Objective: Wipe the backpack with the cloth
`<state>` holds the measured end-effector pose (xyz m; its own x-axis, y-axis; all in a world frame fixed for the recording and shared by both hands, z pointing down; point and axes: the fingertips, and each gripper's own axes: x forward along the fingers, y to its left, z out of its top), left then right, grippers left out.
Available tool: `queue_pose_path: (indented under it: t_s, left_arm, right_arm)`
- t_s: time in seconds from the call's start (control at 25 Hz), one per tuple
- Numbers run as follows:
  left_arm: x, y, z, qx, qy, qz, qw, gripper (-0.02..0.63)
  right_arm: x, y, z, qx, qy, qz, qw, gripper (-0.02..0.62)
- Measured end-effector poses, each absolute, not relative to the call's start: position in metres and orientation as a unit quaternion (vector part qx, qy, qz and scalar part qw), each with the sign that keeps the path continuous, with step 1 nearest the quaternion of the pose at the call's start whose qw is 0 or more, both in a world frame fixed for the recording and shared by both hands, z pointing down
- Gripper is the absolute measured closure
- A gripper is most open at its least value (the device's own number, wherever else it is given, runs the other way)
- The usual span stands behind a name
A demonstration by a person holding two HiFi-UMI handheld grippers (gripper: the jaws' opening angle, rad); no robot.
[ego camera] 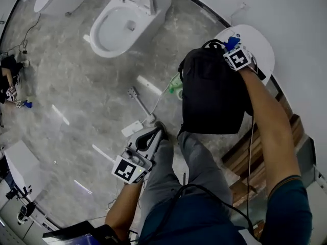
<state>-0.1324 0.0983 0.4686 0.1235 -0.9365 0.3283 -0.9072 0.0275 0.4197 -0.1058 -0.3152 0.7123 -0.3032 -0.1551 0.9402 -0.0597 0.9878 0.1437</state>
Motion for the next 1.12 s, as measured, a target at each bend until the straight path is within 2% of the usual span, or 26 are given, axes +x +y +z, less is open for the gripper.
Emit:
queue_pose_path:
  t_s: [0.2, 0.32, 0.4, 0.56, 0.8, 1.12]
  left_arm:
    - [-0.149, 0.059, 0.522, 0.68, -0.668, -0.071, 0.293, 0.6]
    - [-0.134, 0.049, 0.532, 0.687, -0.651, -0.09, 0.309, 0.6]
    - [-0.124, 0.051, 0.536, 0.69, -0.643, -0.09, 0.319, 0.6]
    - [-0.121, 0.061, 0.539, 0.685, -0.642, -0.095, 0.331, 0.6]
    - [-0.15, 0.103, 0.548, 0.641, -0.679, -0.09, 0.345, 0.6]
    - [-0.176, 0.162, 0.569, 0.602, -0.704, -0.065, 0.371, 0.6]
  right_arm:
    - [-0.191, -0.224, 0.719, -0.068, -0.822, -0.064, 0.562, 0.568]
    - [-0.236, -0.168, 0.715, -0.131, -0.812, -0.14, 0.552, 0.569]
    - [-0.243, -0.126, 0.721, -0.197, -0.77, -0.189, 0.577, 0.568]
    - [-0.196, -0.058, 0.747, -0.355, -0.574, -0.362, 0.643, 0.568]
    - [-0.084, 0.051, 0.776, -0.5, -0.398, -0.336, 0.691, 0.568]
    - [0.042, 0.168, 0.778, -0.596, -0.29, -0.326, 0.674, 0.568]
